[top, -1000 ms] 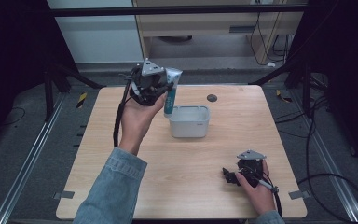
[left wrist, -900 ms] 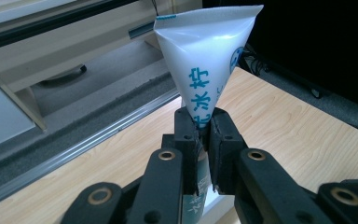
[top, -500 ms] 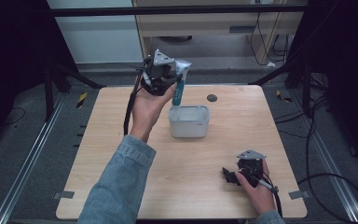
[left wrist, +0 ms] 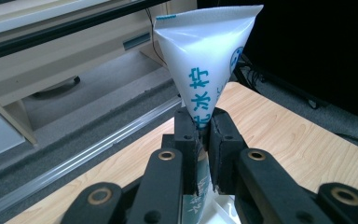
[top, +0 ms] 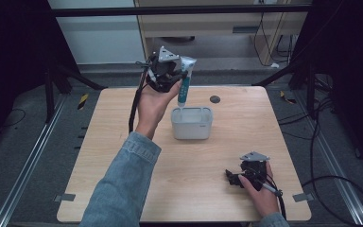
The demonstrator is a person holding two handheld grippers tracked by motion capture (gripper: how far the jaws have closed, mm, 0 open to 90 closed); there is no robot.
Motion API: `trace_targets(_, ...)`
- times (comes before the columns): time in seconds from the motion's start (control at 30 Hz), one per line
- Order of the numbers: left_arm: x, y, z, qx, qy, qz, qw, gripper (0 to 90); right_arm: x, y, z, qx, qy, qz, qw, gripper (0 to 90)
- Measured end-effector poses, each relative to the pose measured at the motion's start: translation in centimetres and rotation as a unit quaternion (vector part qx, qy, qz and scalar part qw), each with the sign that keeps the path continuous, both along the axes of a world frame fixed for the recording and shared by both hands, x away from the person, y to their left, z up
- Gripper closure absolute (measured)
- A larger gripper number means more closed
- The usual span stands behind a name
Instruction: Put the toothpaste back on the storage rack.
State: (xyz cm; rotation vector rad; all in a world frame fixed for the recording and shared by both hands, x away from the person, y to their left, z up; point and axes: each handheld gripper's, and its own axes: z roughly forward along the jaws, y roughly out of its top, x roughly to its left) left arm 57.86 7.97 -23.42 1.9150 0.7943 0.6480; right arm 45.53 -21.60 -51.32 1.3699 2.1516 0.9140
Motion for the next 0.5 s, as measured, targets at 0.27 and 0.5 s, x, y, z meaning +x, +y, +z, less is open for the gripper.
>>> trace_targets(0.27, 0.6, -0.5, -0.6, 0.0, 0.006, 0.0, 1.0, 82.8, 0.0, 0.0, 0.0, 0.001, 0.001, 0.0, 1.0, 0.4)
trace_targets(0.5, 0.9, -1.2, -1.2, -0.006, 0.008, -0.005, 0.9999, 82.7, 0.0, 0.0, 0.0, 0.001, 0.001, 0.0, 1.0, 0.3)
